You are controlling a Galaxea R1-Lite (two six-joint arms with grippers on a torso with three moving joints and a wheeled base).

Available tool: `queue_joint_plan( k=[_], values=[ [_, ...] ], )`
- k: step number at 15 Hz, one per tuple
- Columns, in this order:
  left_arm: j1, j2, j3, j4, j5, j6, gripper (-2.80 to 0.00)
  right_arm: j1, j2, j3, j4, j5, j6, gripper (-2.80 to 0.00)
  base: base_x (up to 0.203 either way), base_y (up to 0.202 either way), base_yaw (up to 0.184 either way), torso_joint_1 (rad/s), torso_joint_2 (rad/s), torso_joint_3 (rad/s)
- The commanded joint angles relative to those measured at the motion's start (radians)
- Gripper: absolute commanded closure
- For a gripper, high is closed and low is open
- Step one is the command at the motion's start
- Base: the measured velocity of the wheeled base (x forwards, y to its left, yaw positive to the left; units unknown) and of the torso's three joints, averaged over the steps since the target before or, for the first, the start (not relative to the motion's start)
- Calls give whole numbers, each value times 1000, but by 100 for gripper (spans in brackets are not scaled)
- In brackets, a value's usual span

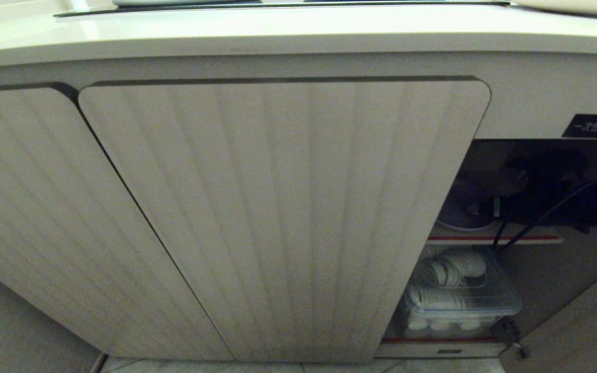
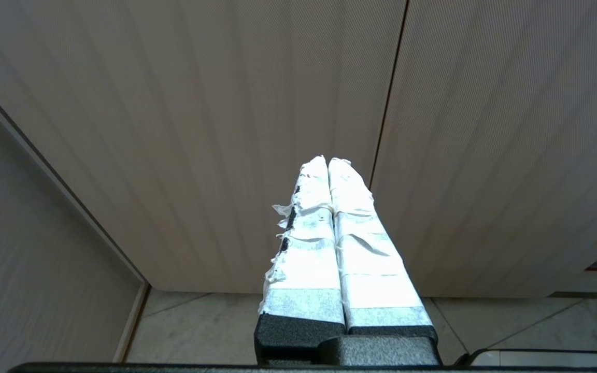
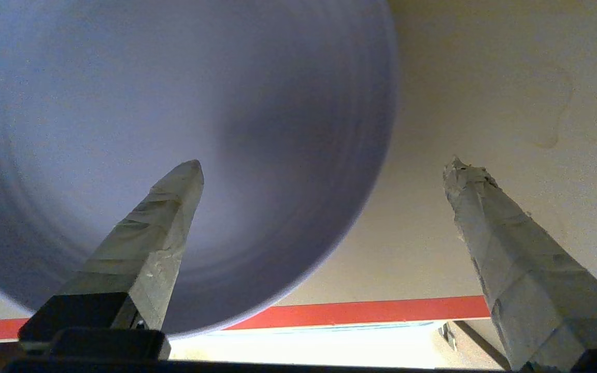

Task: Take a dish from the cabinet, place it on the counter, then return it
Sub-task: Take the plate from the cabinet

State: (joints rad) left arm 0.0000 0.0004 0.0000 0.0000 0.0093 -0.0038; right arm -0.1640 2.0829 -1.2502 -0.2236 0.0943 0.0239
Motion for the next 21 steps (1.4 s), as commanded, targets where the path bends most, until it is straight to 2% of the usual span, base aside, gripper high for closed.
queue_joint_plan(
  k=[1, 21],
  values=[
    [0, 0, 0, 0, 1, -1, 0, -2, 9, -2, 1, 1, 1, -280, 0, 0, 0, 0, 0, 0],
    [0, 0, 0, 0, 1, -1, 0, -2, 62, -40, -11, -2, -9, -280, 0, 0, 0, 0, 0, 0]
  ],
)
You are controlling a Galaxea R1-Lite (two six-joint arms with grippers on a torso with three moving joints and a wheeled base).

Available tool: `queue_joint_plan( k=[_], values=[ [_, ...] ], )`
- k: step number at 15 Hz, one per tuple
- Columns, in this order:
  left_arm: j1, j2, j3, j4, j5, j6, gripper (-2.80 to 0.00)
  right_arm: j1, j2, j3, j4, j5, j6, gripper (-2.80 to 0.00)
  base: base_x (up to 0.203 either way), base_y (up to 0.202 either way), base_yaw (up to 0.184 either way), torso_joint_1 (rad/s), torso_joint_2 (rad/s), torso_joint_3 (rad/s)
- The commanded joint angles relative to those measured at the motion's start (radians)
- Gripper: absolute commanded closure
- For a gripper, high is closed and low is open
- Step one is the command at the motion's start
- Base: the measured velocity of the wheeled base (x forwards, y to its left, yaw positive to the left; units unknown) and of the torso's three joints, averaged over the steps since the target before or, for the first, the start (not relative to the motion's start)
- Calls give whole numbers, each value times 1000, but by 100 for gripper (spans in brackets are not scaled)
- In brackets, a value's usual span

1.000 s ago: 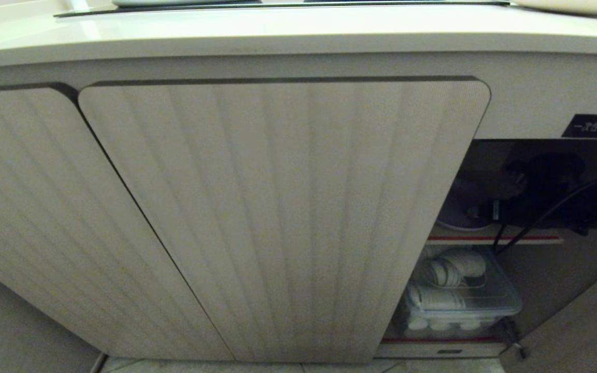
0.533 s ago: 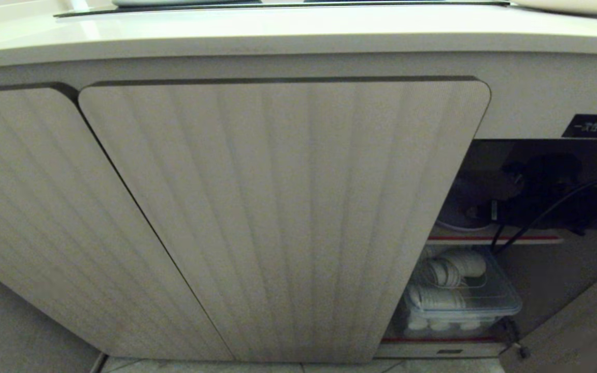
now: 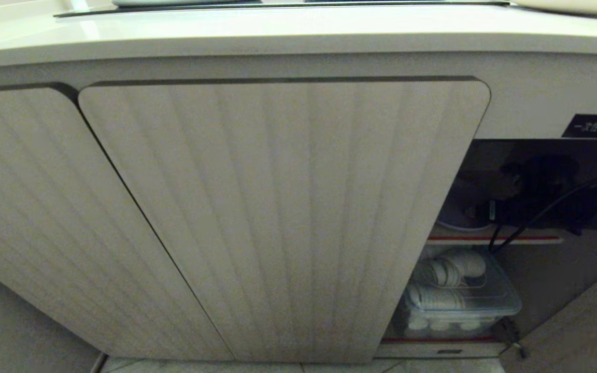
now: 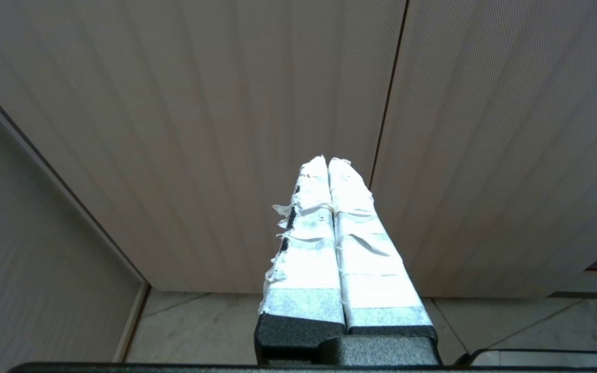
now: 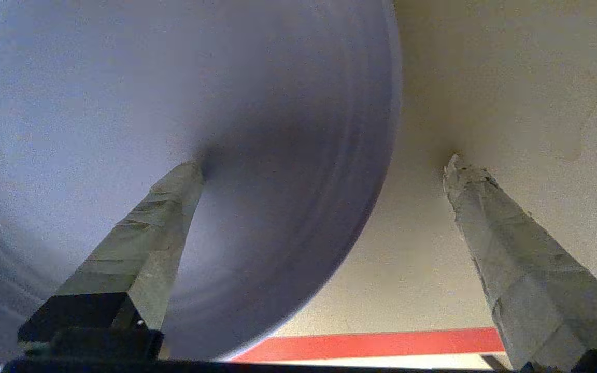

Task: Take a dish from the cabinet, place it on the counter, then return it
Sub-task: Take the plate from the cabinet

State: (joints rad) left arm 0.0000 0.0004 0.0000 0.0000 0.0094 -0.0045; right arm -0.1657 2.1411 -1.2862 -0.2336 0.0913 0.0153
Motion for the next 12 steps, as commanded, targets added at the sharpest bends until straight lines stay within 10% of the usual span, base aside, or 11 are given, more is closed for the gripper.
queue_joint_plan(
  k=[1, 2, 12],
  values=[
    [0, 0, 0, 0, 1, 0, 0, 0, 3, -4, -3, 1, 0, -280, 0, 0, 0, 0, 0, 0],
    [0, 0, 0, 0, 0, 0, 0, 0, 3, -5, -4, 1, -2, 0, 0, 0, 0, 0, 0, 0],
    [0, 0, 0, 0, 0, 0, 0, 2, -5, -8, -4, 1, 8, 0, 0, 0, 0, 0, 0, 0]
  ],
)
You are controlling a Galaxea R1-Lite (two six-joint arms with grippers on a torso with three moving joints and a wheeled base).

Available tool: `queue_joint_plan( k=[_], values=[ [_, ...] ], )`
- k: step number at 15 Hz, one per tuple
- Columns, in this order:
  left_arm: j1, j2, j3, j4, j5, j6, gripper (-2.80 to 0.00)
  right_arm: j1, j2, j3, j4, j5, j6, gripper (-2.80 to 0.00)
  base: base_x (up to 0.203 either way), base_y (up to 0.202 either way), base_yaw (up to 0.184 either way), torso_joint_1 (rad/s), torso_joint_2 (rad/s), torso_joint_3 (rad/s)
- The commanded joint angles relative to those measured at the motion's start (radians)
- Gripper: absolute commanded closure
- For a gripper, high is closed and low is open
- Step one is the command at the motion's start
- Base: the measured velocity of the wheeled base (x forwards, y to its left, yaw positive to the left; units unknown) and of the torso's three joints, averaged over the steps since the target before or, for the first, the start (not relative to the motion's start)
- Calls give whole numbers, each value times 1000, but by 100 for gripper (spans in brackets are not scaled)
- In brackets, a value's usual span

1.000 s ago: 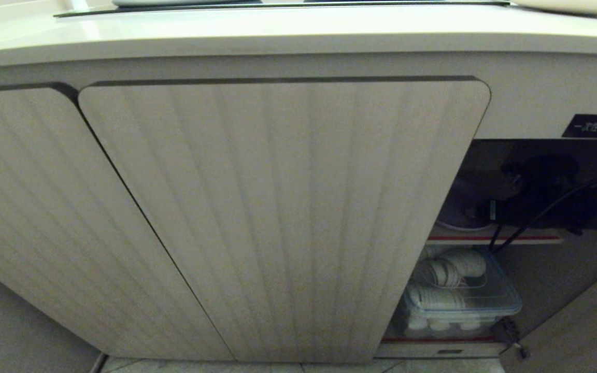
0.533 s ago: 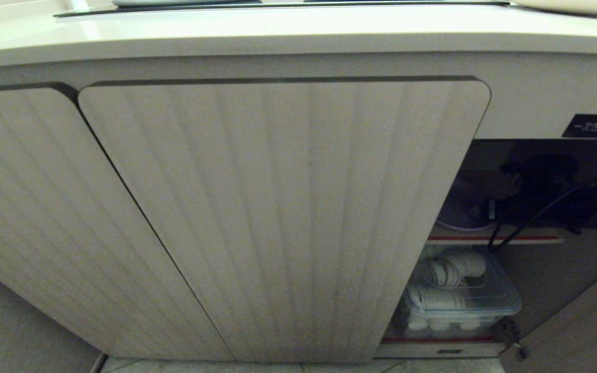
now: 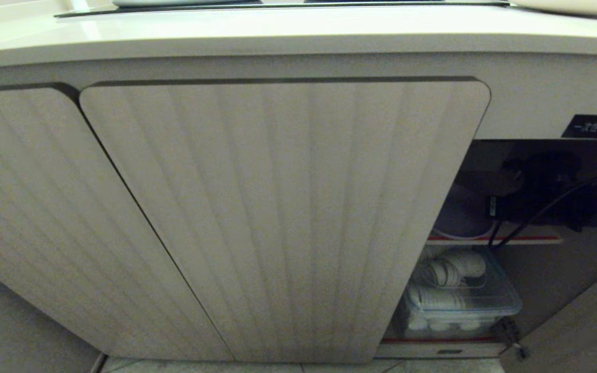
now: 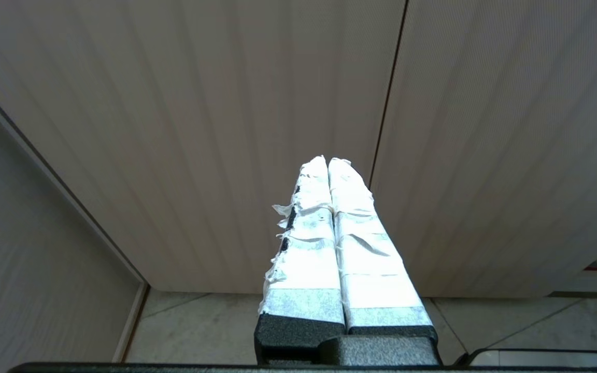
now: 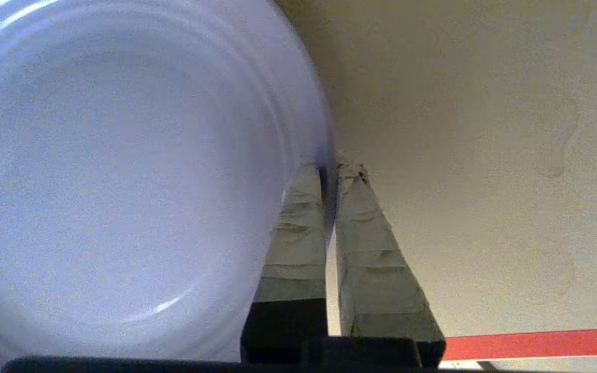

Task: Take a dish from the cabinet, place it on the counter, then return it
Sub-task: Take the plate from the cabinet

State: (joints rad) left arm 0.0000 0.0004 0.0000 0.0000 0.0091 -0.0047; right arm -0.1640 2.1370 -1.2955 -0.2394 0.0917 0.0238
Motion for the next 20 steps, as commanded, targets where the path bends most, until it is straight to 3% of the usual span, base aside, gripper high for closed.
queue_joint_plan(
  k=[1, 8, 20],
  values=[
    [0, 0, 0, 0, 2, 0, 0, 0, -2, 1, 2, 0, -1, 0, 0, 0, 0, 0, 0, 0],
    [0, 0, 0, 0, 0, 0, 0, 0, -6, 10, -9, 0, -1, 0, 0, 0, 0, 0, 0, 0],
    [0, 0, 0, 0, 1, 0, 0, -3, -65, 140, -163, 0, -2, 0, 0, 0, 0, 0, 0, 0]
  ],
)
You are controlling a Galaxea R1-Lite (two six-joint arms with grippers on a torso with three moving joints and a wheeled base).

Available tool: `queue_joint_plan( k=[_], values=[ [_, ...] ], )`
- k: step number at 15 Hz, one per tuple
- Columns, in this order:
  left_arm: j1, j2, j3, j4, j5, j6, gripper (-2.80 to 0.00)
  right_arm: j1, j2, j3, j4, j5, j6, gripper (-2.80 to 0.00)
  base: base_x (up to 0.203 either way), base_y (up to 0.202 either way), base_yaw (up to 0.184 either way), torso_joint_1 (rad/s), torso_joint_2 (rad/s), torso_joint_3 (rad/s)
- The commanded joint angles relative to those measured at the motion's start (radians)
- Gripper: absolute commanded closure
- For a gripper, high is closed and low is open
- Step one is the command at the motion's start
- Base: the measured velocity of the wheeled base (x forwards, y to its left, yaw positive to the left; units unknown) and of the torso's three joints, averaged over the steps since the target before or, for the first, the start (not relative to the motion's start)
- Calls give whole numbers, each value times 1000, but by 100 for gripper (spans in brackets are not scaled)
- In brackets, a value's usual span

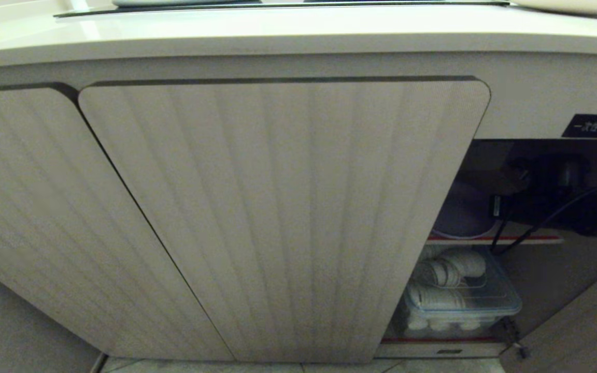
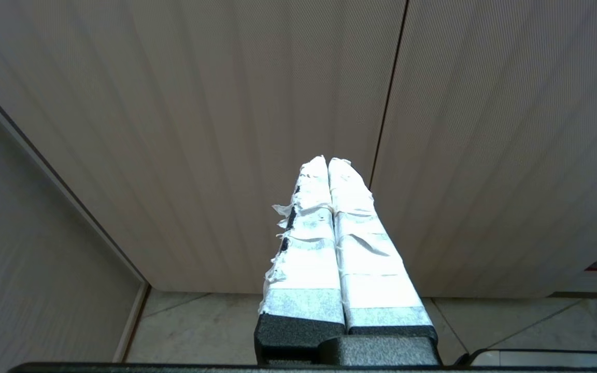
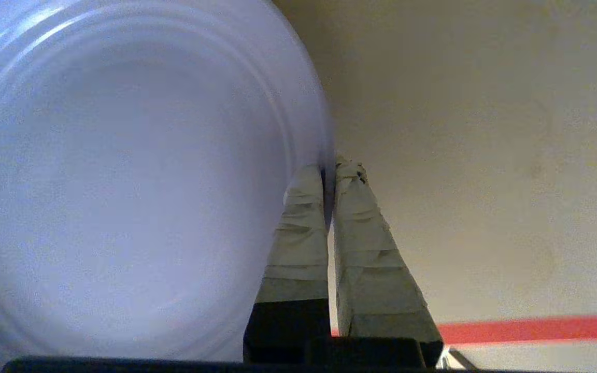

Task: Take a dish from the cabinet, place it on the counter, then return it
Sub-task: Take the plate from the cabinet

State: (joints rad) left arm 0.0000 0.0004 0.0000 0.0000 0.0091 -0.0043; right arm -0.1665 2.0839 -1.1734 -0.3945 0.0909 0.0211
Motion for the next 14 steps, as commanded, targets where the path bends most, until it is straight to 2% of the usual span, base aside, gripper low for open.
queue_joint_plan(
  k=[1, 14],
  values=[
    [0, 0, 0, 0, 1, 0, 0, -1, -21, 35, -19, 1, 0, 0, 0, 0, 0, 0, 0, 0],
    [0, 0, 0, 0, 1, 0, 0, -1, -151, 322, -235, 4, 3, 0, 0, 0, 0, 0, 0, 0]
  ],
)
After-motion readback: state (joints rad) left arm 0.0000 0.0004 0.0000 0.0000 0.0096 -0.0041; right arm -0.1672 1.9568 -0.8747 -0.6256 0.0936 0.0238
